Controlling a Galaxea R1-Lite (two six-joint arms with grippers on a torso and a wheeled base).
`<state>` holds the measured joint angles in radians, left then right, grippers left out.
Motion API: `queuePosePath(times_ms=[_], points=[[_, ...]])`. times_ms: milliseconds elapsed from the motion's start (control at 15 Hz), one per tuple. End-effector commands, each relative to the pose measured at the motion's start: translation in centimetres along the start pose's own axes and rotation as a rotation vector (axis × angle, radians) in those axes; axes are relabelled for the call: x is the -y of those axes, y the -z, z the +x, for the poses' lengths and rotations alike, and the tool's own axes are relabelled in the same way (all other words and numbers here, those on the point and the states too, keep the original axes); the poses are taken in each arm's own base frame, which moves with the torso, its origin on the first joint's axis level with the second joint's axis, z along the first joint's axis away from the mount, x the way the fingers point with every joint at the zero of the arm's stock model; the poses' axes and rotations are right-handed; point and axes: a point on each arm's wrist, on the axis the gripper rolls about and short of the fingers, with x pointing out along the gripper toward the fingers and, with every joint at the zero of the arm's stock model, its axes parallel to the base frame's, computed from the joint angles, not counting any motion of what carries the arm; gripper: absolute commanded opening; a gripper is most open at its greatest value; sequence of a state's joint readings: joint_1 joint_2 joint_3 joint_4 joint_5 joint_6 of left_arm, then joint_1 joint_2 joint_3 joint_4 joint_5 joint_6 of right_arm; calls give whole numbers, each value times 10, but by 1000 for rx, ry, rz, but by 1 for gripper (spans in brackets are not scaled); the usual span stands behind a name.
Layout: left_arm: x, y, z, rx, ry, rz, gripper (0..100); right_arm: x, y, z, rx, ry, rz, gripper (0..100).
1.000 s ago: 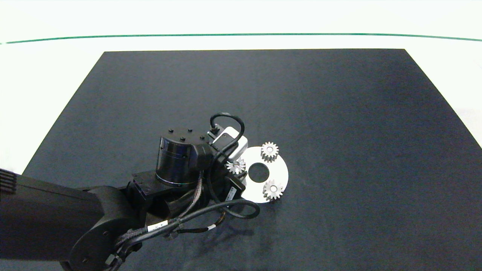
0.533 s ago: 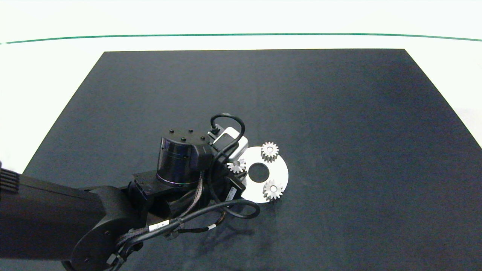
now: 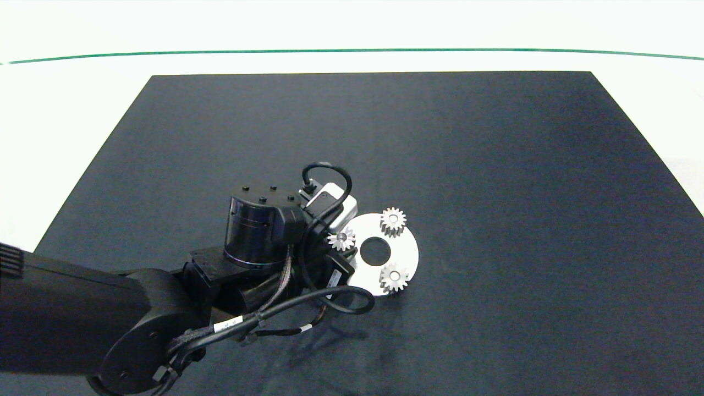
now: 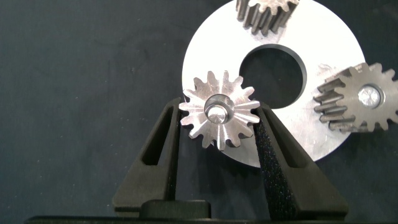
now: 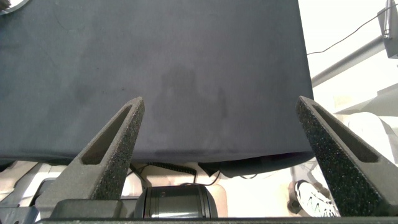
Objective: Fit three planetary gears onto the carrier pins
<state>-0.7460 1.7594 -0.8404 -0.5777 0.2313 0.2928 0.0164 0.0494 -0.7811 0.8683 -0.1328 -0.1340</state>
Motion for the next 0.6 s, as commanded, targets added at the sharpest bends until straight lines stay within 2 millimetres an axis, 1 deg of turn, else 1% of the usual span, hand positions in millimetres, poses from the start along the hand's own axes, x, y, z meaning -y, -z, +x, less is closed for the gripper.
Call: queuePosePath(times_ms=[67,267,333,600], points=[[-1,1,0,1,-4,-1,0,0,1,0,-3,1,-1,100],[0,1,1,-1,-2,-1,0,0,1,0,-3,0,-1,100],[0,1,1,0,-2,-2,100,0,1,0,-3,0,-1,100],[0,0,0,3,-3,-4,100,0,1,0,-3,1,-1,100]])
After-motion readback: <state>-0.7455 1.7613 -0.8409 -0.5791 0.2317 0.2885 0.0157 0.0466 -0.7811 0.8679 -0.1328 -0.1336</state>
